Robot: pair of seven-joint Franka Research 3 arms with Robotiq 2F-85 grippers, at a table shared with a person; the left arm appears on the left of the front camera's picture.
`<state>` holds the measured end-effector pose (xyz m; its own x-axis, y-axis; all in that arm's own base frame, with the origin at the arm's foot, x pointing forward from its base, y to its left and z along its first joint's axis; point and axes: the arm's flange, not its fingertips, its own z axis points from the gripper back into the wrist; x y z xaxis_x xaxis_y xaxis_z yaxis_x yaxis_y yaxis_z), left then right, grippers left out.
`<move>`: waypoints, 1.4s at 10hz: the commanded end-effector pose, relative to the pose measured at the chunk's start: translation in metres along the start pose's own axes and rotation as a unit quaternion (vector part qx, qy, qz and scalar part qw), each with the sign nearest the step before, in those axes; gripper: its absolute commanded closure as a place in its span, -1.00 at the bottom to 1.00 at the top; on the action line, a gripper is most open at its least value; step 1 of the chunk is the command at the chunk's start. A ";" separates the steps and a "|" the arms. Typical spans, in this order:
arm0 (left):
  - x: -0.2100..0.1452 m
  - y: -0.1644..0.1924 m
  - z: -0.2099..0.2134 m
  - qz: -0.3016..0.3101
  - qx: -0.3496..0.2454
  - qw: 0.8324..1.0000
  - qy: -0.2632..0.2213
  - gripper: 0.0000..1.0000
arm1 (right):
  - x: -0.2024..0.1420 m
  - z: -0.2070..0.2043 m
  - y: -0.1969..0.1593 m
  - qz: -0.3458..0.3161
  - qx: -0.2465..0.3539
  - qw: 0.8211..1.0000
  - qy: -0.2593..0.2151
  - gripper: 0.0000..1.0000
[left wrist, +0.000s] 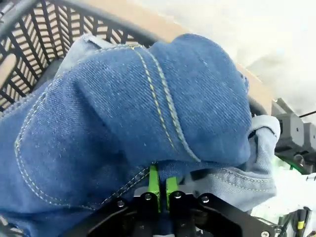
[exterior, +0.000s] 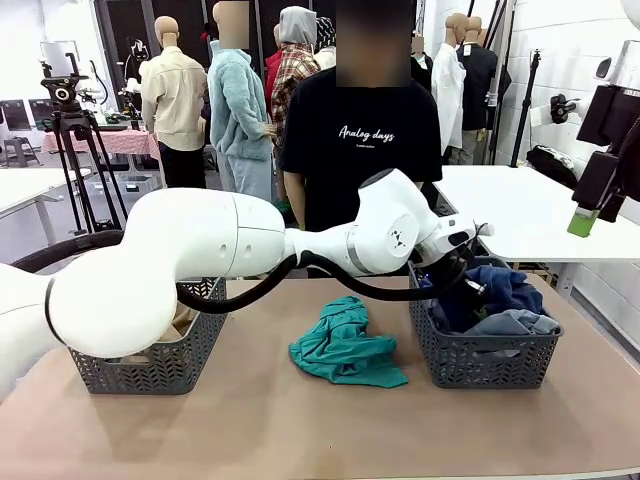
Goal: Sort the tops and bottoms.
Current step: Sort the clothes according to human instructions.
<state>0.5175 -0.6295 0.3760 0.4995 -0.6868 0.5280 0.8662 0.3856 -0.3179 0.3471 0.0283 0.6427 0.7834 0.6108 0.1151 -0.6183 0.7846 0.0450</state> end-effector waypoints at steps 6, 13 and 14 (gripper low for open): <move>0.032 -0.013 0.013 -0.058 0.090 0.993 0.054 -0.29 | -0.001 0.000 0.000 -0.002 -0.001 1.000 0.001 -1.00; 0.037 -0.024 0.057 -0.052 0.092 0.994 0.012 -1.00 | -0.001 0.000 0.000 -0.002 -0.001 1.000 0.001 -1.00; 0.035 -0.021 0.062 -0.036 0.082 0.996 -0.008 -1.00 | -0.001 0.000 0.000 -0.002 -0.001 1.000 0.001 -1.00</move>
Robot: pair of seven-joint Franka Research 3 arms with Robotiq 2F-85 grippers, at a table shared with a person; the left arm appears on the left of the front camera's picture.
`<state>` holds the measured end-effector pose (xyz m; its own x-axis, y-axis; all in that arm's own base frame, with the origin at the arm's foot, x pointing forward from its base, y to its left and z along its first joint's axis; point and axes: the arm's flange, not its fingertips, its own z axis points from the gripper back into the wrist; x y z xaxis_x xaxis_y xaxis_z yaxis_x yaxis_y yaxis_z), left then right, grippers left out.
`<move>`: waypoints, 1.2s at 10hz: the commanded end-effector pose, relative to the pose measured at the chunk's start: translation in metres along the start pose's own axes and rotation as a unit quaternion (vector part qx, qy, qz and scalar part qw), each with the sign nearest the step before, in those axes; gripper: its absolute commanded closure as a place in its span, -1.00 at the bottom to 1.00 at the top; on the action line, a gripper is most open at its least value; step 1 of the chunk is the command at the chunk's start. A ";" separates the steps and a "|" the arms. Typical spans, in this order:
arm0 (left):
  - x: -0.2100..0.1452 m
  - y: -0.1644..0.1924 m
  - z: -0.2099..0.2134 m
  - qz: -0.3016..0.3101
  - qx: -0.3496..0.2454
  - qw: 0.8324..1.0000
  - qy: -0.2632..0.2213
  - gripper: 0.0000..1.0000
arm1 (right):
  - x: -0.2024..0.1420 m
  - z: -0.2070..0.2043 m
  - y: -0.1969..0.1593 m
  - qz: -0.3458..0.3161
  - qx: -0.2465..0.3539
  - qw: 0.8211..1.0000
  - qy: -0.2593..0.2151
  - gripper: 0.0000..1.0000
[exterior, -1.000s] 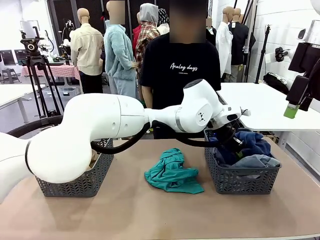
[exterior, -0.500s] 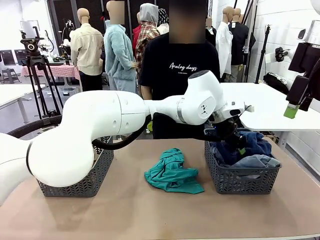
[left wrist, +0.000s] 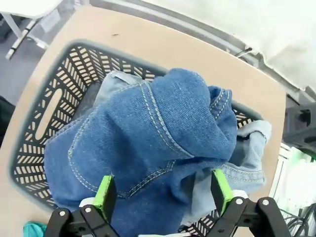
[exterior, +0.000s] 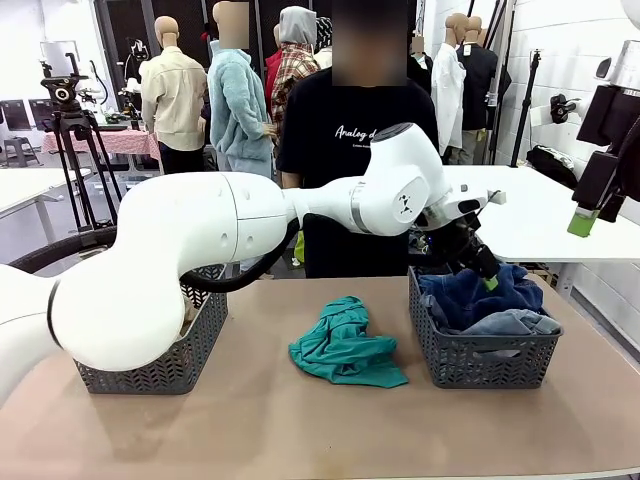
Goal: Sort the tops and bottoms.
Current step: Sort the clothes according to human instructions, then lift clothes from the center of the table with your right hand.
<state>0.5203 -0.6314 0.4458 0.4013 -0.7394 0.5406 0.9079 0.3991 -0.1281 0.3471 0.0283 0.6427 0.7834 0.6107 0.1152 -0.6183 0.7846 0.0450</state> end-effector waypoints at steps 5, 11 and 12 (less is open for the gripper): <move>-0.002 -0.003 -0.004 -0.009 -0.002 1.000 0.007 -1.00 | -0.001 0.000 0.000 -0.002 -0.001 1.000 0.002 -1.00; -0.002 -0.003 -0.004 -0.009 -0.002 1.000 0.007 -1.00 | -0.001 0.000 0.000 -0.002 -0.001 1.000 0.002 -1.00; -0.002 -0.003 -0.006 -0.002 -0.003 1.000 0.005 -1.00 | -0.001 0.000 0.000 -0.002 -0.001 1.000 0.002 -1.00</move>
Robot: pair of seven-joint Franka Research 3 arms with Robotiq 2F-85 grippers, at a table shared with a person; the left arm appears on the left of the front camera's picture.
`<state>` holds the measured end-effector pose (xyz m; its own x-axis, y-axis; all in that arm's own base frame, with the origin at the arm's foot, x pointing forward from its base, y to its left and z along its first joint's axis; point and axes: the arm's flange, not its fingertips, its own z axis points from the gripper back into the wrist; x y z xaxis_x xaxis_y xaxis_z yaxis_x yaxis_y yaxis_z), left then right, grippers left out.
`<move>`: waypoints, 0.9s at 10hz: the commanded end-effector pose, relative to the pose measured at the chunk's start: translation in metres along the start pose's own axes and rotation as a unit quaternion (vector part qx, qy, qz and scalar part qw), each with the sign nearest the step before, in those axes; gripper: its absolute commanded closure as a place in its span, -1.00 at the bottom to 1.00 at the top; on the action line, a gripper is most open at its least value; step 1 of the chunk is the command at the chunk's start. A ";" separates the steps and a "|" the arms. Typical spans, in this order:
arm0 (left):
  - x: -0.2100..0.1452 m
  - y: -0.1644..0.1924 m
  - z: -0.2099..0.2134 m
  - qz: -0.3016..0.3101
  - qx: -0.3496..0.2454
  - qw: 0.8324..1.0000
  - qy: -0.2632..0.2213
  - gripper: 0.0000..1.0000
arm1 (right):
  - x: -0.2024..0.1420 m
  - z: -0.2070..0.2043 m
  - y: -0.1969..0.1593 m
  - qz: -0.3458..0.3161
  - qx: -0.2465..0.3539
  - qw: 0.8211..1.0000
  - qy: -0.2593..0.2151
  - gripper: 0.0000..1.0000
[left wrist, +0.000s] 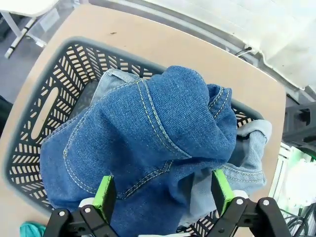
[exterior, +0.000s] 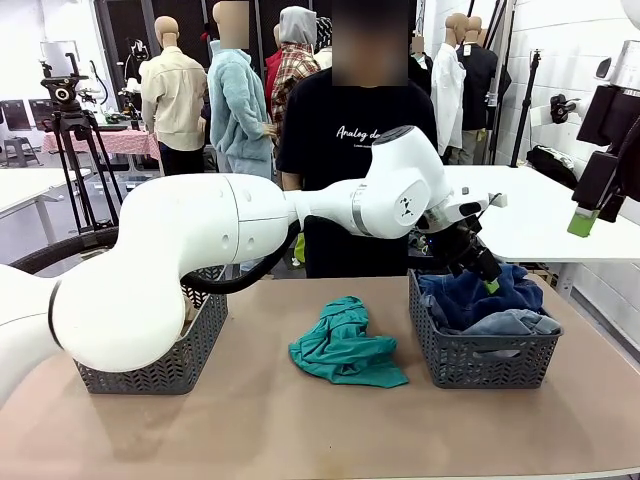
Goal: Sort the tops and bottoms.
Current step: Lift clothes from the center of the table with your right hand.
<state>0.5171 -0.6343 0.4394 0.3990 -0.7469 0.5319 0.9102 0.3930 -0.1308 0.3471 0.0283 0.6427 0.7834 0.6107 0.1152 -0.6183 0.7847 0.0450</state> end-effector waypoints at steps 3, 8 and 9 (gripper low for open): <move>-0.011 -0.013 0.051 -0.025 0.042 0.996 0.071 -1.00 | -0.001 0.000 0.000 -0.002 -0.001 1.000 0.002 -1.00; -0.039 -0.037 0.128 0.041 0.153 0.976 0.149 -1.00 | -0.001 0.000 0.000 -0.002 -0.001 1.000 0.002 -1.00; -0.035 -0.038 0.127 0.105 0.217 0.966 0.090 -1.00 | -0.001 0.000 0.000 -0.002 -0.001 1.000 0.002 -1.00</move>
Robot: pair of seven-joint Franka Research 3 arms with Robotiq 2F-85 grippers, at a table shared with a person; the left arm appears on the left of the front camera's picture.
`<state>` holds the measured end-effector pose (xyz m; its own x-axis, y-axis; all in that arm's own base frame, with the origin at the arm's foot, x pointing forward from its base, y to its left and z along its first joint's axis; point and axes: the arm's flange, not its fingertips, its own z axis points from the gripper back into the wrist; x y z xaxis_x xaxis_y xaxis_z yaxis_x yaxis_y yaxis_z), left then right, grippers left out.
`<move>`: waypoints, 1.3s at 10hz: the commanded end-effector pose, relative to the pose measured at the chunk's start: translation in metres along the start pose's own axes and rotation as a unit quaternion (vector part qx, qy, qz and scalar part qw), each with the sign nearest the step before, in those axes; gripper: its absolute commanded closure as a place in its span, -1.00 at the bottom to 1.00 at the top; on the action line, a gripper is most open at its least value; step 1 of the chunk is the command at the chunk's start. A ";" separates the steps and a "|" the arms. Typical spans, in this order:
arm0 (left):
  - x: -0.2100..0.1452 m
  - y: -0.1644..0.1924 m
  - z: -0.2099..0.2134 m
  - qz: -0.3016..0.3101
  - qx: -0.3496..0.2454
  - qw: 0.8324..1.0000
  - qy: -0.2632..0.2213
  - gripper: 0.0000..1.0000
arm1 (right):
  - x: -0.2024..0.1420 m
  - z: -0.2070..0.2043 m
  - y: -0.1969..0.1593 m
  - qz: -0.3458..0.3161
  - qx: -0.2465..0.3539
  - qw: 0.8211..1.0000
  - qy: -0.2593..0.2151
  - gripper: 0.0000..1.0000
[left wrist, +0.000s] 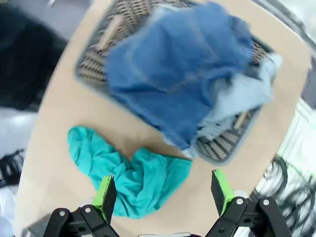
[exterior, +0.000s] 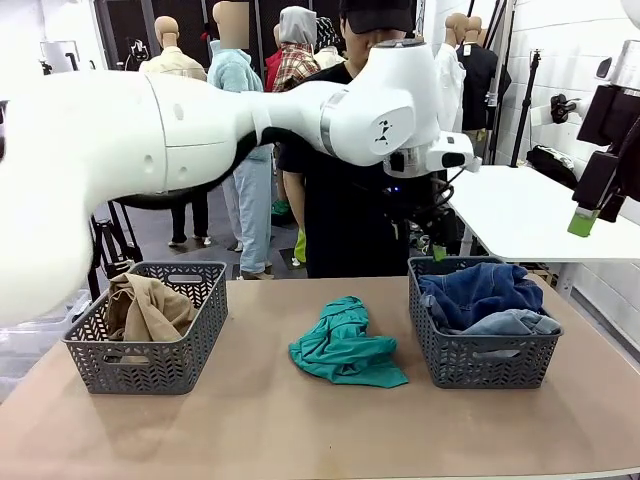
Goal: Sort the tops and bottoms.
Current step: Lift clothes from the center of the table with your right hand.
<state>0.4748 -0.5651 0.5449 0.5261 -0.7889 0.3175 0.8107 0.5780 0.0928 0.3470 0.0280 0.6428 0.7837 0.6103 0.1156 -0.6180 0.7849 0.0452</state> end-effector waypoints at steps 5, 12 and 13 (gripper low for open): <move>-0.001 -0.008 -0.012 -0.030 -0.013 0.999 0.007 -1.00 | -0.001 0.000 0.000 -0.002 -0.001 1.000 0.002 -1.00; -0.132 0.057 0.087 -0.037 0.000 0.991 0.125 -1.00 | -0.001 0.000 0.000 -0.002 -0.001 1.000 0.002 -1.00; -0.145 0.062 0.097 -0.034 0.001 0.990 0.136 -1.00 | -0.001 0.000 0.000 -0.002 -0.001 1.000 0.002 -1.00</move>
<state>0.4348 -0.4166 0.5961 0.5319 -0.8445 0.0621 0.8365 0.5354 0.1170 0.3470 0.0273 0.6428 0.7844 0.6093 0.1163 -0.6171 0.7856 0.0460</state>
